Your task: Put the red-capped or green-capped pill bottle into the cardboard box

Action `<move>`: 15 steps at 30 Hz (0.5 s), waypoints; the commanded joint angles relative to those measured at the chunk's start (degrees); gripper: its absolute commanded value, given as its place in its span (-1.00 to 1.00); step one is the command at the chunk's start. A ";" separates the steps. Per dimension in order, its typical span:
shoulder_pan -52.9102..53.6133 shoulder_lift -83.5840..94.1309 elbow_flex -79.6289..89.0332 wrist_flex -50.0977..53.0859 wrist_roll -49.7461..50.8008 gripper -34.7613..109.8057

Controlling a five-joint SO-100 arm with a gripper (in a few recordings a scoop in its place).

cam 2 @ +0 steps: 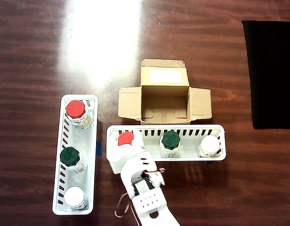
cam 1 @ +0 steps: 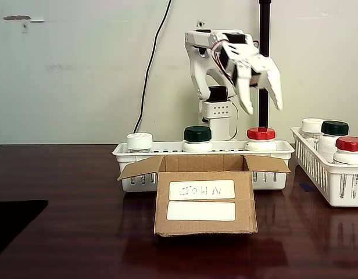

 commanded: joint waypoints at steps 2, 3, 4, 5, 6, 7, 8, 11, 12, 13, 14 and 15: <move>2.02 7.91 5.36 -0.53 0.97 0.17; 2.02 8.53 6.86 -1.41 0.97 0.17; 2.02 8.96 8.35 -2.55 0.97 0.17; 2.02 9.05 9.49 -3.52 0.97 0.19; 2.02 8.79 10.20 -4.57 0.88 0.20; 1.85 8.00 10.63 -5.54 0.62 0.20; 1.49 6.94 10.63 -6.33 0.18 0.20; 0.18 2.99 8.61 -7.91 -1.76 0.20; -0.18 1.85 7.91 -8.17 -2.02 0.20; -0.44 0.97 7.38 -8.44 -2.02 0.20; -0.62 0.53 7.21 -8.96 -2.11 0.20; -0.79 -0.18 7.12 -9.58 -2.11 0.20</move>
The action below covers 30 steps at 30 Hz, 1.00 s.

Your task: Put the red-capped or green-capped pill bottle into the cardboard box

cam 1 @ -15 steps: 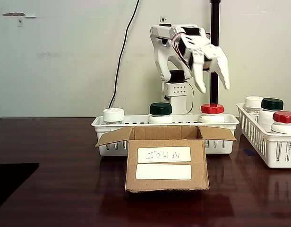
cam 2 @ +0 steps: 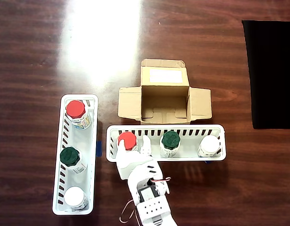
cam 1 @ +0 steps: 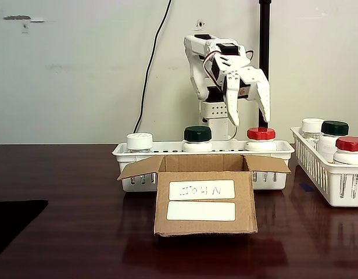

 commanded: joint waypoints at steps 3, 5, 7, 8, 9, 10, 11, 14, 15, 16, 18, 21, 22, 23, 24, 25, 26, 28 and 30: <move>-2.02 -2.81 -3.25 -4.92 -0.18 0.20; -2.55 -3.96 -2.99 -6.77 -0.26 0.20; -2.99 -5.27 -2.99 -8.26 -0.35 0.21; -3.08 -5.89 -2.99 -8.96 -0.35 0.22; -3.16 -6.59 -2.90 -9.49 0.18 0.24; -3.08 -6.94 -2.46 -10.63 0.44 0.27; -2.90 -7.21 -2.11 -11.34 0.88 0.31; -2.29 -8.09 -0.97 -13.01 2.29 0.43; -2.20 -8.17 -0.53 -13.54 2.64 0.45; -2.02 -8.17 -0.26 -13.80 2.72 0.48; -1.93 -7.91 0.44 -13.89 3.08 0.51; -2.02 -7.91 1.41 -14.50 3.43 0.51; -2.20 -8.00 1.76 -14.94 3.43 0.50; -2.46 -8.00 2.37 -15.56 3.34 0.50; -2.81 -7.91 2.99 -16.00 3.25 0.50; -3.25 -7.65 3.52 -16.26 3.16 0.50; -3.52 -7.38 4.31 -16.79 3.16 0.50; -4.13 -7.12 5.71 -18.02 3.16 0.50; -4.57 -7.65 6.68 -19.42 3.16 0.50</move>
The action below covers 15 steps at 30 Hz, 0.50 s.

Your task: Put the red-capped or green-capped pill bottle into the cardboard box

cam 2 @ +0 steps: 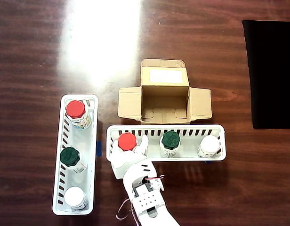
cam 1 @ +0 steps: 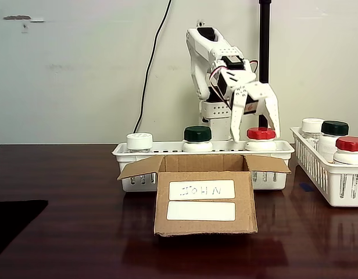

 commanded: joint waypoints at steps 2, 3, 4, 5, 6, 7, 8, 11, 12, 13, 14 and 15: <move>-1.49 0.88 0.88 -3.69 0.35 0.50; -1.58 0.53 0.88 -4.13 0.26 0.50; -1.67 0.09 0.88 -4.39 0.18 0.50; -1.67 -0.26 0.62 -4.57 0.18 0.50; -1.58 -0.70 0.35 -4.75 0.18 0.49; -1.41 -1.32 -0.09 -4.83 0.18 0.49; -1.23 -2.02 -0.62 -4.83 0.35 0.47; -0.62 -3.96 -2.11 -5.19 0.79 0.27; -0.44 -4.57 -2.64 -5.36 0.88 0.17; -0.35 -5.19 -3.16 -5.45 1.05 0.05; -0.18 -5.54 -3.52 -5.45 1.23 -0.08; -0.18 -5.80 -3.96 -5.45 1.23 -0.20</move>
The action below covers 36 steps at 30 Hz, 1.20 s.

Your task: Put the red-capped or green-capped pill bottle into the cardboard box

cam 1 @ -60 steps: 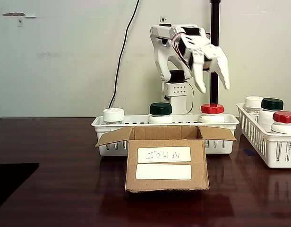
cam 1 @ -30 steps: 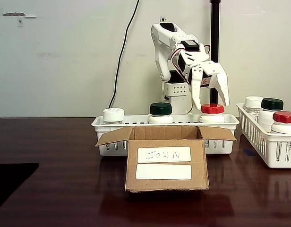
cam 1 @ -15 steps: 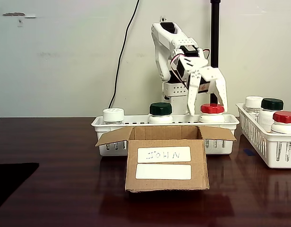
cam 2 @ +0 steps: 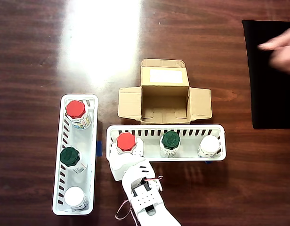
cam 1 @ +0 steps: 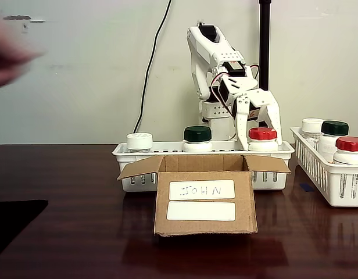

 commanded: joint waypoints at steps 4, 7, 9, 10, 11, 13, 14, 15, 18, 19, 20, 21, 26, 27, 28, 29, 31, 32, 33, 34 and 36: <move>-0.09 -1.58 -5.19 -1.41 1.67 -0.60; 0.18 -2.20 -6.24 -1.41 2.20 -0.53; 0.44 -1.93 -6.42 -1.41 2.81 -0.47; 0.62 -1.32 -6.24 -1.41 2.99 -0.47; 0.88 -0.35 -5.80 -1.41 3.43 -0.47; 1.49 2.02 -4.83 -0.70 4.31 -0.47; 1.76 3.25 -4.75 0.70 4.48 -0.45; 2.02 4.75 -4.66 2.37 4.66 -0.44; 2.37 10.28 -3.78 7.65 4.92 -0.44; 2.37 12.57 -3.34 9.93 4.92 -0.44; 2.37 14.85 -2.99 12.04 4.66 -0.44; 2.29 17.23 -2.55 14.24 4.48 -0.43; 2.02 29.44 0.00 24.52 5.89 -0.13; 2.37 32.08 0.62 26.46 6.94 -0.04; 2.64 34.19 1.32 27.95 7.82 0.05; 2.81 35.95 1.93 28.65 8.00 0.11; 2.99 37.27 2.29 29.62 7.65 0.25; 2.99 37.44 2.29 29.79 7.29 0.31; 2.99 37.53 2.20 29.79 7.03 0.34; 2.99 37.53 2.20 29.79 7.03 0.37; 2.64 37.35 1.76 29.71 6.50 0.40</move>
